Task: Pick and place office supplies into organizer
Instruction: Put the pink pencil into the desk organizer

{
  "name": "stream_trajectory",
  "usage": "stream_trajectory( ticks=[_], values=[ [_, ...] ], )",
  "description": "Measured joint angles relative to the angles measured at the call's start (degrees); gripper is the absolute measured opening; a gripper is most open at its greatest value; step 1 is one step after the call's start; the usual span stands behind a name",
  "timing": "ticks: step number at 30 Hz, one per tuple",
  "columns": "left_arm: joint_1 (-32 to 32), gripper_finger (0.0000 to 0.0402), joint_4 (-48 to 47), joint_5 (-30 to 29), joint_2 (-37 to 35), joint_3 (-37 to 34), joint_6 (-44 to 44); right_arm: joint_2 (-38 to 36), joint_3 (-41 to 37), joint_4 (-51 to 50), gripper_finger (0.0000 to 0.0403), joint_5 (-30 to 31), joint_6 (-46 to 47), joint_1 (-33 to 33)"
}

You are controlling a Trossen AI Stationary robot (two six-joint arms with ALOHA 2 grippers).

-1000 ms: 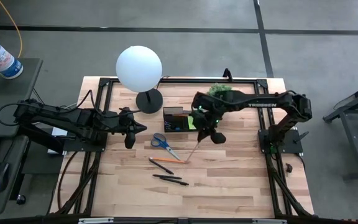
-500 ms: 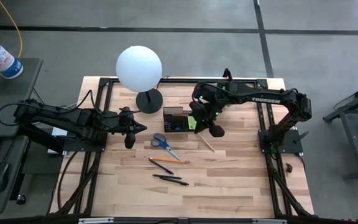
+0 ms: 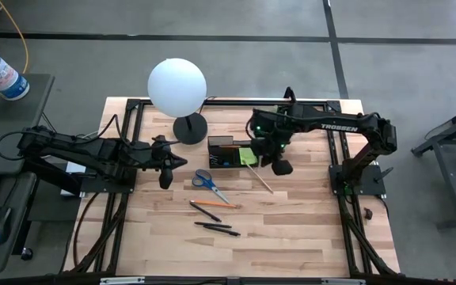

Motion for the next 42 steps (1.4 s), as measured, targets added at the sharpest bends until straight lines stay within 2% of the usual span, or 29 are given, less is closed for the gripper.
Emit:
stream_trajectory(
  ticks=[2, 5, 9, 12, 17, 22, 26, 42],
  values=[
    [0.0, 0.0001, 0.0, -0.13, 0.0, 0.0, 0.5, 0.25, -0.01, -0.49, 0.0001, 2.53, 3.07, -0.02],
    [0.0, 0.0001, 0.0, -0.16, 0.0, 0.0, 1.34, 0.69, -0.68, 1.44, 0.0001, 2.68, 9.53, -0.02],
    [-0.01, 0.0001, 0.0, -0.16, 0.0, 0.0, 1.44, 0.79, -6.15, 7.72, 0.0015, 3.64, 23.81, 0.57],
    [-0.01, 0.0001, -0.01, -0.19, 0.0, 0.0, 1.47, 0.84, -11.63, 10.24, 0.0051, 5.17, 31.26, 1.65],
    [-0.02, 0.0001, -0.02, -0.27, 0.0, 0.0, 3.6, 0.9, -19.26, 16.78, 0.0123, 12.25, 45.95, 3.31],
    [0.0, 0.0001, -0.01, -0.27, 0.0, 0.0, 6.54, 0.9, -22.92, 25.83, 0.0161, 18.22, 57.7, 4.67],
    [0.0, 0.0001, 0.02, -0.27, 0.0, 0.0, 7.45, 1.25, -23.66, 27.88, 0.0164, 21.32, 61.84, 5.93],
    [0.0, 0.0001, 0.0, -0.24, 0.0, 0.0, 7.3, 9.58, -23.68, 28.6, 0.0165, 28.15, 65.99, 9.66]
  ],
)
